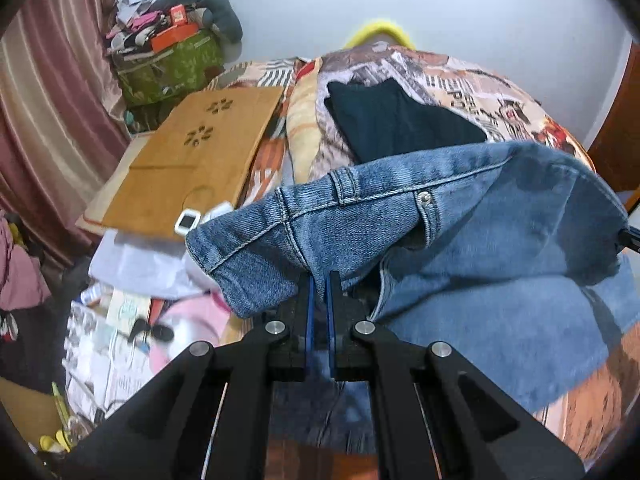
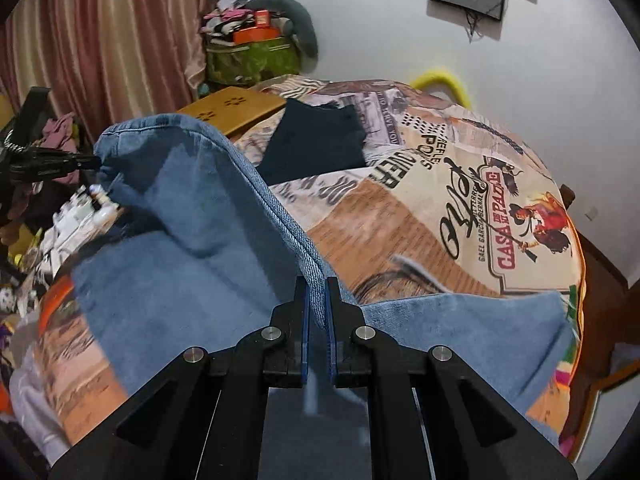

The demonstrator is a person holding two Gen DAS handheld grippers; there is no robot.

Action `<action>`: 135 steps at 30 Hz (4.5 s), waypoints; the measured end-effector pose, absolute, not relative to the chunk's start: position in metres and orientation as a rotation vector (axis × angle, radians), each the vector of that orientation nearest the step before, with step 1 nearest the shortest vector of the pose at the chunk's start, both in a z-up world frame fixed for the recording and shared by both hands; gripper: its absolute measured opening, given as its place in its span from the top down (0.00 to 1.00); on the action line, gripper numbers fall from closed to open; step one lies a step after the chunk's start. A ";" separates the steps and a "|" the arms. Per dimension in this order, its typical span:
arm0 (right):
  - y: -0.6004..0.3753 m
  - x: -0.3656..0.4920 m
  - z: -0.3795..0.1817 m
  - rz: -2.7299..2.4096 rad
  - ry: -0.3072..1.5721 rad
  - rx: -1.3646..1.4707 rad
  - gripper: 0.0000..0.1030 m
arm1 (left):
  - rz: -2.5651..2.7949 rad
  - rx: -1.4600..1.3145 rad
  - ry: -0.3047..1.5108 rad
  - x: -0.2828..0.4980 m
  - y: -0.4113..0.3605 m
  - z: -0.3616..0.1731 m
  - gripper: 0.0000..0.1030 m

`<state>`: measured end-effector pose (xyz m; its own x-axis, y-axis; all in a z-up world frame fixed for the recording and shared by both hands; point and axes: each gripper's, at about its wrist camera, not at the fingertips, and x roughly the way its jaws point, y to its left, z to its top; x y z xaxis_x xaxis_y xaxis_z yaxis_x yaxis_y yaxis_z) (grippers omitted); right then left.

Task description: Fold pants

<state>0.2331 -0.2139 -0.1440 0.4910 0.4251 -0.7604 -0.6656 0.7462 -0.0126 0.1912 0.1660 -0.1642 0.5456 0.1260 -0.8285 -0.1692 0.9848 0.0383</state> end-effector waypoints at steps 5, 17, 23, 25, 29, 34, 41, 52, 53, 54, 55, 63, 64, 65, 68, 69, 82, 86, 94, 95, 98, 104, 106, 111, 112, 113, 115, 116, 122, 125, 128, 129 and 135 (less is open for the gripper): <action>-0.217 0.202 -0.152 0.685 0.825 -0.331 0.94 | 0.213 -0.045 1.004 0.162 0.164 -0.174 0.96; -0.224 0.156 -0.195 0.691 0.905 -0.294 0.93 | 0.199 -0.043 1.015 0.125 0.160 -0.176 0.94; -0.236 0.150 -0.184 0.700 0.895 -0.240 0.87 | 0.198 -0.010 0.990 0.127 0.151 -0.163 0.85; -0.240 0.153 -0.176 0.704 0.897 -0.228 0.87 | 0.195 -0.003 0.969 0.132 0.146 -0.157 0.74; -0.249 0.163 -0.159 0.708 0.888 -0.196 0.77 | 0.167 0.006 0.931 0.145 0.135 -0.147 0.55; -0.268 0.188 -0.144 0.657 0.864 -0.150 0.52 | 0.131 0.005 0.915 0.175 0.121 -0.138 0.41; -0.299 0.255 -0.151 0.507 0.910 -0.088 0.50 | 0.113 0.046 0.902 0.223 0.101 -0.138 0.24; -0.333 0.377 -0.224 0.316 1.051 -0.010 0.50 | 0.126 0.011 1.026 0.299 0.101 -0.185 0.16; -0.335 0.387 -0.229 0.304 1.057 -0.005 0.50 | 0.135 0.008 1.050 0.305 0.104 -0.192 0.16; -0.337 0.399 -0.237 0.288 1.070 0.010 0.50 | 0.141 0.008 1.063 0.309 0.106 -0.196 0.16; -0.338 0.411 -0.244 0.273 1.082 0.022 0.50 | 0.148 0.008 1.076 0.312 0.109 -0.201 0.16; -0.339 0.470 -0.298 0.203 1.188 0.069 0.50 | 0.171 0.011 1.143 0.324 0.120 -0.229 0.16; -0.338 0.469 -0.299 0.198 1.164 0.070 0.50 | 0.167 0.010 1.148 0.324 0.119 -0.232 0.16; -0.337 0.470 -0.299 0.195 1.161 0.065 0.51 | 0.164 0.011 1.150 0.325 0.118 -0.234 0.16; -0.333 0.467 -0.301 0.171 1.140 0.018 0.82 | 0.157 0.025 1.158 0.325 0.111 -0.239 0.16; -0.335 0.466 -0.302 0.167 1.143 0.023 0.92 | 0.153 0.036 1.158 0.324 0.108 -0.239 0.16; -0.417 0.396 -0.173 0.182 0.899 0.138 0.95 | 0.031 0.123 1.131 0.299 0.032 -0.214 0.16; -0.465 0.349 -0.109 0.155 0.783 0.179 0.95 | -0.030 0.128 1.148 0.291 -0.007 -0.213 0.16; -0.522 0.286 -0.047 0.103 0.654 0.144 0.95 | -0.137 0.182 1.179 0.268 -0.073 -0.219 0.16; -0.525 0.282 -0.053 0.095 0.662 0.140 0.95 | -0.142 0.191 1.178 0.266 -0.078 -0.221 0.16; -0.537 0.270 -0.079 0.068 0.716 0.150 0.95 | -0.160 0.220 1.176 0.258 -0.094 -0.224 0.16; -0.569 0.234 -0.151 -0.006 0.867 0.198 0.95 | -0.162 0.213 1.173 0.253 -0.099 -0.224 0.16; -0.575 0.222 -0.169 -0.030 0.897 0.212 0.94 | -0.163 0.194 1.179 0.253 -0.097 -0.225 0.16; -0.585 0.200 -0.200 -0.125 1.006 0.202 0.81 | -0.149 0.194 1.165 0.250 -0.093 -0.223 0.16; -0.584 0.198 -0.199 -0.143 1.015 0.192 0.78 | -0.147 0.194 1.161 0.249 -0.092 -0.222 0.16; -0.584 0.196 -0.196 -0.162 1.018 0.176 0.75 | -0.144 0.189 1.153 0.248 -0.089 -0.219 0.16; -0.581 0.195 -0.184 -0.183 0.997 0.147 0.62 | -0.134 0.174 1.136 0.246 -0.083 -0.214 0.16; -0.577 0.195 -0.177 -0.183 0.977 0.135 0.59 | -0.129 0.163 1.124 0.245 -0.078 -0.210 0.16; -0.525 0.200 -0.132 -0.091 0.821 0.083 0.39 | -0.062 0.110 1.032 0.236 -0.038 -0.177 0.16; -0.478 0.208 -0.113 0.022 0.773 0.055 0.38 | -0.005 0.084 0.985 0.229 -0.002 -0.159 0.16; -0.433 0.213 -0.105 0.121 0.744 0.025 0.38 | 0.041 0.046 0.960 0.224 0.034 -0.146 0.15; -0.412 0.217 -0.102 0.172 0.738 0.014 0.38 | 0.064 0.032 0.950 0.222 0.050 -0.142 0.13; -0.316 0.232 -0.105 0.370 0.725 -0.054 0.38 | 0.202 -0.027 0.923 0.212 0.136 -0.135 0.12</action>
<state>0.2325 -0.3164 -0.1049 0.6867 0.3120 -0.6566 -0.3492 0.9338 0.0784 0.2117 0.1356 -0.1352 0.5857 0.1619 -0.7942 -0.1852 0.9807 0.0633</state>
